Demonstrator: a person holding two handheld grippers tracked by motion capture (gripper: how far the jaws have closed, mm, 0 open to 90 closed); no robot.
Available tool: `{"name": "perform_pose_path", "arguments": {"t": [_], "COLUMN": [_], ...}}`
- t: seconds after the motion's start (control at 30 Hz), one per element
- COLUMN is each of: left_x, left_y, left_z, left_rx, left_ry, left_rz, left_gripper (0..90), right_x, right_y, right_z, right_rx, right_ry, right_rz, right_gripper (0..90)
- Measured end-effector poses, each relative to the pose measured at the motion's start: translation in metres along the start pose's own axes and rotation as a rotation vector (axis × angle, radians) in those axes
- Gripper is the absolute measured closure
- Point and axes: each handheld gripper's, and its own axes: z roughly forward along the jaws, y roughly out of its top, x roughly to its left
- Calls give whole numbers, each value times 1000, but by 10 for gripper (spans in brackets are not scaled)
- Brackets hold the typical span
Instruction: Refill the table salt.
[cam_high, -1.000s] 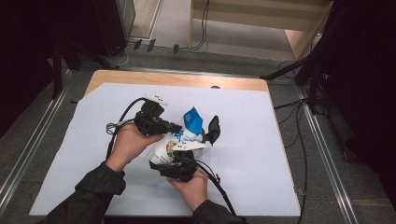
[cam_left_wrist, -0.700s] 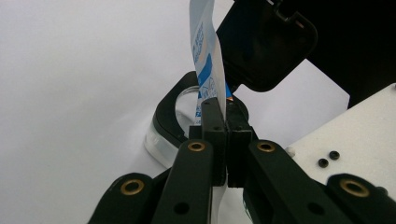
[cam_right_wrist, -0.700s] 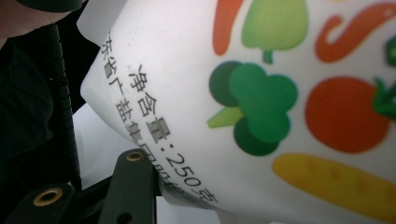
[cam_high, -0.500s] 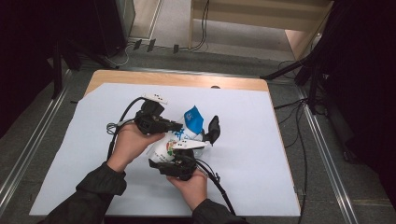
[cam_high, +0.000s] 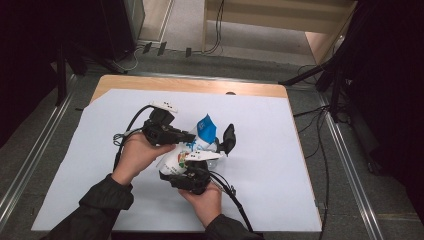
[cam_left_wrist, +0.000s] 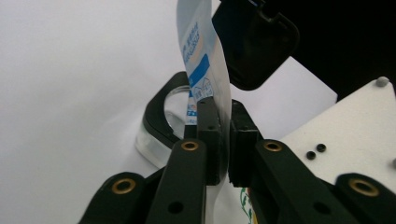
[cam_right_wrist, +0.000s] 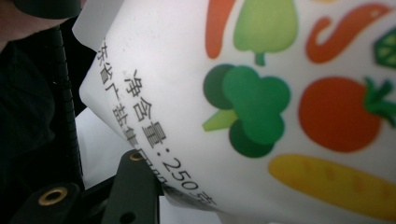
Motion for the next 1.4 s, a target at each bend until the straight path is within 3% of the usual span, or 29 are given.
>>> {"name": "perform_pose_path", "arguments": {"t": [0.17, 0.23, 0.53, 0.93, 1.4], "left_x": [-1, 0, 1, 0, -2], "left_y": [-2, -1, 2, 4, 6], "left_z": [-3, -3, 3, 6, 4], "left_rx": [-5, -6, -9, -21, -30], "left_ry": [3, 11, 49, 71, 81], "left_rz": [0, 7, 3, 0, 3], "left_gripper": [864, 899, 900, 900, 900], "right_x": [0, 1, 2, 0, 3], "right_y": [0, 0, 1, 3, 7], "right_z": [0, -1, -2, -3, -3], "right_rx": [4, 2, 11, -1, -8], "right_ry": [-6, -5, -14, 9, 24], "right_rz": [-30, -31, -31, 15, 30], "right_gripper": [600, 601, 602, 600, 594]}}
